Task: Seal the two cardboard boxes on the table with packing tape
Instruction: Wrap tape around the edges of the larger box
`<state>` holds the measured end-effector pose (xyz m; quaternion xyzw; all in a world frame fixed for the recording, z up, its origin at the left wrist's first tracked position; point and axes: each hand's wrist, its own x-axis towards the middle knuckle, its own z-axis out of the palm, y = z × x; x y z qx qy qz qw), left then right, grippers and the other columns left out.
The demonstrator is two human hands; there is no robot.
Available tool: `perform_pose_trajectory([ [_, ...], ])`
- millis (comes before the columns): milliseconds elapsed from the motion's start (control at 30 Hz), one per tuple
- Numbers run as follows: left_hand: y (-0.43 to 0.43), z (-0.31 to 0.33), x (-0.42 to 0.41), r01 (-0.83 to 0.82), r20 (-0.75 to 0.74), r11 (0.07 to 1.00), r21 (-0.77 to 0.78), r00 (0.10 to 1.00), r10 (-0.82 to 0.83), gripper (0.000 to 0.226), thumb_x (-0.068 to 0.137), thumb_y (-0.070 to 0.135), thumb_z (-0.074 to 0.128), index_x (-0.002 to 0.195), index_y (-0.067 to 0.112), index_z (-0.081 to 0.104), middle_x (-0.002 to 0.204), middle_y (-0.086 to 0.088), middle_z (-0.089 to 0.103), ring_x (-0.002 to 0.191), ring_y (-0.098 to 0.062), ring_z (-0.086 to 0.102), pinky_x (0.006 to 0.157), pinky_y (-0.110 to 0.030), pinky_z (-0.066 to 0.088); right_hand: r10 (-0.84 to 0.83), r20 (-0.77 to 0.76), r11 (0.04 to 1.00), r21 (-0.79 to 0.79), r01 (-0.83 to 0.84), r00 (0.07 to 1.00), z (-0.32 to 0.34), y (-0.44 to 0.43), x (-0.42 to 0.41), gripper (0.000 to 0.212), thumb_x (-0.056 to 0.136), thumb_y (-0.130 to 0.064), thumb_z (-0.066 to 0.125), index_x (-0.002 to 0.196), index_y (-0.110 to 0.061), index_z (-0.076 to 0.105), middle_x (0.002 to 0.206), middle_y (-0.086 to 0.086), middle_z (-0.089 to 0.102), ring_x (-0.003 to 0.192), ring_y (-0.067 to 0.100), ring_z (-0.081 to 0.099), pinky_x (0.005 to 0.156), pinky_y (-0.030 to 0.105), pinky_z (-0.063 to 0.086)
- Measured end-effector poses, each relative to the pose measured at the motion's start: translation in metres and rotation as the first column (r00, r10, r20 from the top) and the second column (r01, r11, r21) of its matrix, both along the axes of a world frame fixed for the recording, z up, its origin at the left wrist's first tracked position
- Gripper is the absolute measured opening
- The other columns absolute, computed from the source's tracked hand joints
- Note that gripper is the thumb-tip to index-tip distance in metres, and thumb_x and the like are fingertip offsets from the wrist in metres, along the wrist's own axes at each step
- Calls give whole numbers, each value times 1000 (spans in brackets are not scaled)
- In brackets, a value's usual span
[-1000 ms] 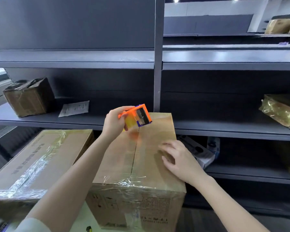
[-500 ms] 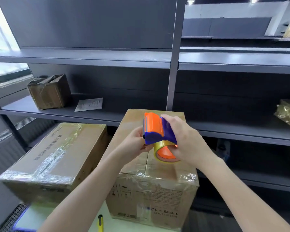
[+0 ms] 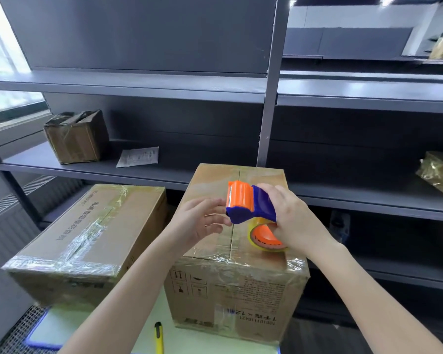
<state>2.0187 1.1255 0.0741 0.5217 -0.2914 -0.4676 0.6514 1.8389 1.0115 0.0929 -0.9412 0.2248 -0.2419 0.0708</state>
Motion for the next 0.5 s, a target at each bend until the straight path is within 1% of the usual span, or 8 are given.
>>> perform_pose_trajectory([
  [100,1,3,-1,82,-7,997,9,997,-82,41,71,35,77,97,5,67,90,-18,70,71,-22,68,51,-24,51,3,3,1000,-10,-3,1000,1,2,-1,70,74,0,64,137,-13,37,120,6,51,109,22,47,88,29,42],
  [167,0,6,-2,101,-6,994,35,995,-101,55,63,41,80,101,5,65,92,-17,70,71,-21,67,51,-23,50,-5,1,1000,-12,5,1000,1,3,-3,70,76,-1,64,138,-14,36,120,4,50,110,20,46,88,26,40],
  [233,-2,7,-2,103,13,994,40,995,-103,50,63,39,77,98,6,66,88,-15,70,69,-19,67,53,-23,52,-13,-3,1000,-4,13,1000,2,3,-5,70,76,-1,62,139,-15,34,120,4,49,110,20,46,88,25,40],
  [300,-2,8,-1,127,45,992,23,991,-128,35,64,36,77,87,10,72,87,-15,71,70,-20,68,57,-24,54,-19,-15,1000,2,19,1000,3,3,-6,71,76,0,61,140,-15,33,122,3,48,111,20,45,89,25,40],
  [333,-1,9,0,146,53,989,18,988,-147,30,68,33,77,87,10,73,89,-15,71,71,-20,68,58,-24,55,-20,-20,1000,8,20,1000,3,3,-6,71,76,0,61,140,-15,32,122,3,48,111,20,45,90,26,40],
  [400,0,10,3,170,58,985,35,983,-172,28,74,27,76,93,7,69,93,-18,70,74,-23,69,60,-25,55,-20,-24,1000,20,20,1000,4,4,-5,71,76,1,60,139,-15,32,123,4,47,112,21,44,90,27,40],
  [467,-1,12,4,165,74,984,75,983,-170,24,76,23,69,93,6,66,91,-18,70,73,-23,69,58,-25,54,-18,-32,1000,14,19,999,3,3,-5,71,76,0,60,139,-15,32,123,4,47,112,20,44,89,25,39],
  [500,-2,12,4,159,71,983,96,984,-166,19,81,19,64,92,5,65,89,-18,70,71,-22,69,56,-25,53,-15,-37,1000,7,16,999,3,3,-5,71,76,0,60,139,-15,31,124,4,47,111,20,44,88,24,38],
])
